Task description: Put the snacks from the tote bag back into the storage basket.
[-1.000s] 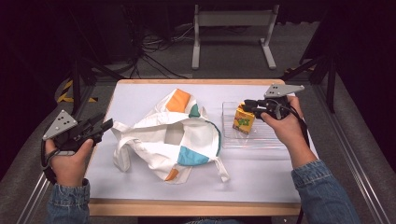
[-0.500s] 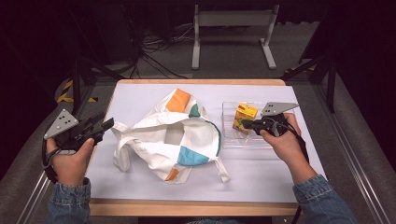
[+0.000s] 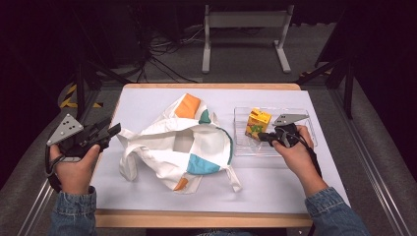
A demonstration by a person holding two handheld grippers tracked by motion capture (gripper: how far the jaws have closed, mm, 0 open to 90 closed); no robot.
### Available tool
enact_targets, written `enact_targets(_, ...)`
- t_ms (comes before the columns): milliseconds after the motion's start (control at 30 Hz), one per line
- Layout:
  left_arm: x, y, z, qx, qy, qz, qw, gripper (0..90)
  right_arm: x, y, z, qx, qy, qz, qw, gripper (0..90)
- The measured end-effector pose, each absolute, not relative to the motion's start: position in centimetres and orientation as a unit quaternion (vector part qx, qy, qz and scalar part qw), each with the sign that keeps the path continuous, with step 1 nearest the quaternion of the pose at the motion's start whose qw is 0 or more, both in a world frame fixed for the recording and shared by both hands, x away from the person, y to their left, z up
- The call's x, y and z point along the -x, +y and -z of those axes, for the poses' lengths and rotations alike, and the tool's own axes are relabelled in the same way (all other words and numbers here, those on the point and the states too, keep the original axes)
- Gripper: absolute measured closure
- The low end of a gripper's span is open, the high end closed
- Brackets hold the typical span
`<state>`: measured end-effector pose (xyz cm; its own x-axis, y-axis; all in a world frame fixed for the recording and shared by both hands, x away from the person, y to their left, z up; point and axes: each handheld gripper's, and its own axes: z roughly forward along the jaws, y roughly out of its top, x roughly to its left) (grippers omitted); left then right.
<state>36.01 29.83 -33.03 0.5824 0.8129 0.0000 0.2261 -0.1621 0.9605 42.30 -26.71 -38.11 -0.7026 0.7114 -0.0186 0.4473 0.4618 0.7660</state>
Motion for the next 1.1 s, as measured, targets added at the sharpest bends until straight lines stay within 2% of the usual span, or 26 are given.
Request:
enact_targets(367, -36.0, 29.8, 33.0, -0.710, 0.366, -0.275, 0.535, 54.0, -43.4, -27.0, 39.1, -0.382, 0.827, -0.371, 0.183, 89.6)
enact_targets(1100, -35.9, 29.9, 33.0, -0.710, 0.365, -0.274, 0.536, 53.9, -43.8, -28.0, 38.8, -0.407, 0.825, -0.341, 0.194, 89.7)
